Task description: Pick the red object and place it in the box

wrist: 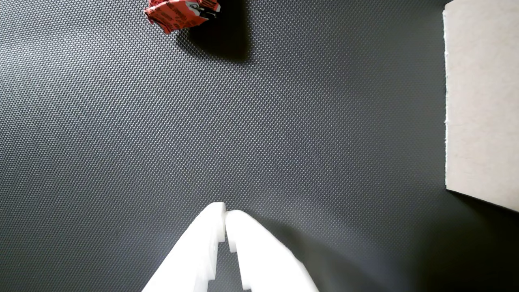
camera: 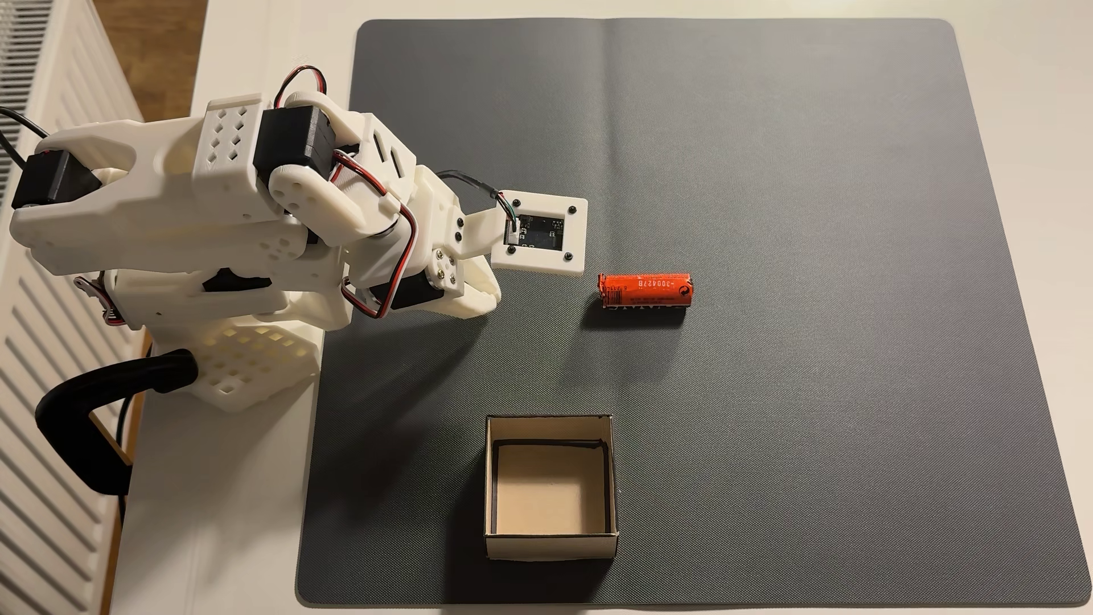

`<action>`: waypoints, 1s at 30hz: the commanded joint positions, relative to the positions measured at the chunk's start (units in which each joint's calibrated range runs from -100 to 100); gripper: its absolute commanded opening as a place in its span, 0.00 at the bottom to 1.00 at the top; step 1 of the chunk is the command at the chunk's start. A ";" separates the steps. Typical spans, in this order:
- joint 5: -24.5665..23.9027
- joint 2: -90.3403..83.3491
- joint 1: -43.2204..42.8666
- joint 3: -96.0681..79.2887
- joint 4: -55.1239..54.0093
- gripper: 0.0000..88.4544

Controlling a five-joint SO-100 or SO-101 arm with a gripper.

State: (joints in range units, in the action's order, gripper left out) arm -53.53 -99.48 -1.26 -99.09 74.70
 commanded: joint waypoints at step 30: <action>-0.07 47.61 -2.52 37.27 -23.21 0.01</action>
State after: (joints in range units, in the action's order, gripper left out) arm -53.48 -60.07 -2.67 -66.42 55.48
